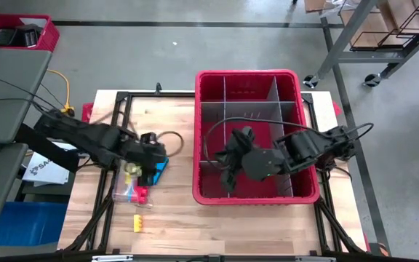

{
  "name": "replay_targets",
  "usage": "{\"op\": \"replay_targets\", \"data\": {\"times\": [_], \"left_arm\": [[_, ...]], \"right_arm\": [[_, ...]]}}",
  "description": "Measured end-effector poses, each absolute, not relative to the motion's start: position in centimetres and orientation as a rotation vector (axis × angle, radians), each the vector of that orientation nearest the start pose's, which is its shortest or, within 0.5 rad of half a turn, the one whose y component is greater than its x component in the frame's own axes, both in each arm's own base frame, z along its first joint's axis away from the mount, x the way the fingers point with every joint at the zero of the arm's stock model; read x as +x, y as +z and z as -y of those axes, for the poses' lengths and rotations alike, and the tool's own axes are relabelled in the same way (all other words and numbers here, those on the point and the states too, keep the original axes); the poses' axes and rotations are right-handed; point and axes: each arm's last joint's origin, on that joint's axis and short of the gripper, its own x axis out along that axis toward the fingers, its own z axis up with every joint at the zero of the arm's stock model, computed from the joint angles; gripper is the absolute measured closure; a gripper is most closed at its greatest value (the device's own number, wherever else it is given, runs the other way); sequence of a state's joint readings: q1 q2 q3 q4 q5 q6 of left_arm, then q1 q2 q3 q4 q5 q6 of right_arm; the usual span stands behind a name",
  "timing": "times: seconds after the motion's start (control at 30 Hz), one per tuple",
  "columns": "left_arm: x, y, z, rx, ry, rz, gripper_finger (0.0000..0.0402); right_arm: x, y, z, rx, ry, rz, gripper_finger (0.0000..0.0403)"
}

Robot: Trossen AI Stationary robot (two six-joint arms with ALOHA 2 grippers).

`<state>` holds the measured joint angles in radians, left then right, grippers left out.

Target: Sort Items/Unsort Items

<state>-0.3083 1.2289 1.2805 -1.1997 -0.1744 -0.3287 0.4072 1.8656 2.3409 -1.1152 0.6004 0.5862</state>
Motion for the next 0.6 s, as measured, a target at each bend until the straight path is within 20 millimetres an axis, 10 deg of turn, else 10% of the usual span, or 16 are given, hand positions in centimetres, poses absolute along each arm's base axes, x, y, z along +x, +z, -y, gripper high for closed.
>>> {"op": "replay_targets", "data": {"times": [0.6], "left_arm": [[26.3, 18.6, 3.0, -0.401, 0.623, -1.562, 0.0115]], "right_arm": [[33.8, 46.4, -14.8, 0.368, -0.338, -0.443, 0.0308]]}}
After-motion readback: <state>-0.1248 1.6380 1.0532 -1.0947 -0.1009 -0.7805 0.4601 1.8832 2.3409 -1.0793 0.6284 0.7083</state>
